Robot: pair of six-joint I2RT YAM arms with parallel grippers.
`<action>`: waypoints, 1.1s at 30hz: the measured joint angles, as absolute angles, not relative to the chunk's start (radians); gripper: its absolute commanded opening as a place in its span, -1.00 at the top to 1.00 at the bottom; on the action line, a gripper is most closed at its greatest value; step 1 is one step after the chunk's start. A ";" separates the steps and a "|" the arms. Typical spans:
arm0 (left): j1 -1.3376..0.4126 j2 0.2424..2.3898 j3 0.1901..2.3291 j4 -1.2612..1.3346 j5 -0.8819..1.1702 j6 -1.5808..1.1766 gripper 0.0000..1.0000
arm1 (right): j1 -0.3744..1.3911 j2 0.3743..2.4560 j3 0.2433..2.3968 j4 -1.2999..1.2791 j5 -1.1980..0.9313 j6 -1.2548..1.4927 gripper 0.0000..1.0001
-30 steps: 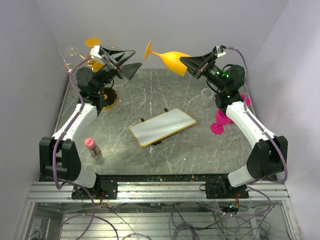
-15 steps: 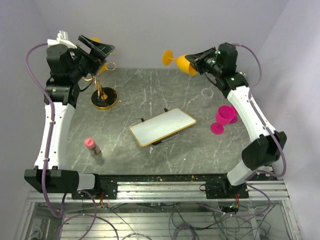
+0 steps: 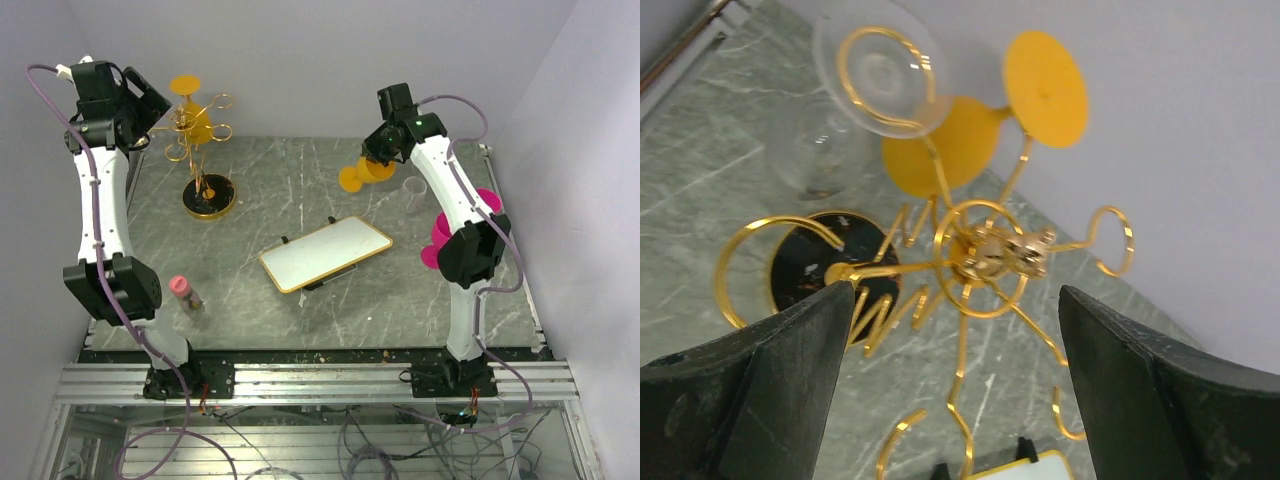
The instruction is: Take the wine glass off the wine glass rack
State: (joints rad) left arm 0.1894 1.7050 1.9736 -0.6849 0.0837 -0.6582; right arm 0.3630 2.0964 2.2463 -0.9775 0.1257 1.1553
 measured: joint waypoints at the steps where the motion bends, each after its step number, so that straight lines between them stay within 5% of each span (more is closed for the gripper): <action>1: 0.202 1.720 1.979 -0.693 0.081 -0.650 -0.85 | 0.363 2.112 2.255 -1.002 0.133 1.155 0.95; 16: 0.326 1.722 1.989 -0.683 0.022 -0.609 -0.85 | 0.415 2.236 2.357 -1.139 0.299 1.144 0.81; 27: 0.377 1.729 1.988 -0.599 0.051 -0.625 -0.88 | 0.462 2.243 2.362 -1.113 0.370 1.088 -0.34; 33: 0.399 1.750 1.972 -0.548 0.102 -0.633 -0.86 | 0.500 2.237 2.418 -1.047 0.412 1.004 -0.64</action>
State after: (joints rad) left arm 0.3992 1.7504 1.9717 -0.5476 0.1024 -0.6331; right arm 0.5003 2.2372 2.4176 -1.0466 0.4118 1.0042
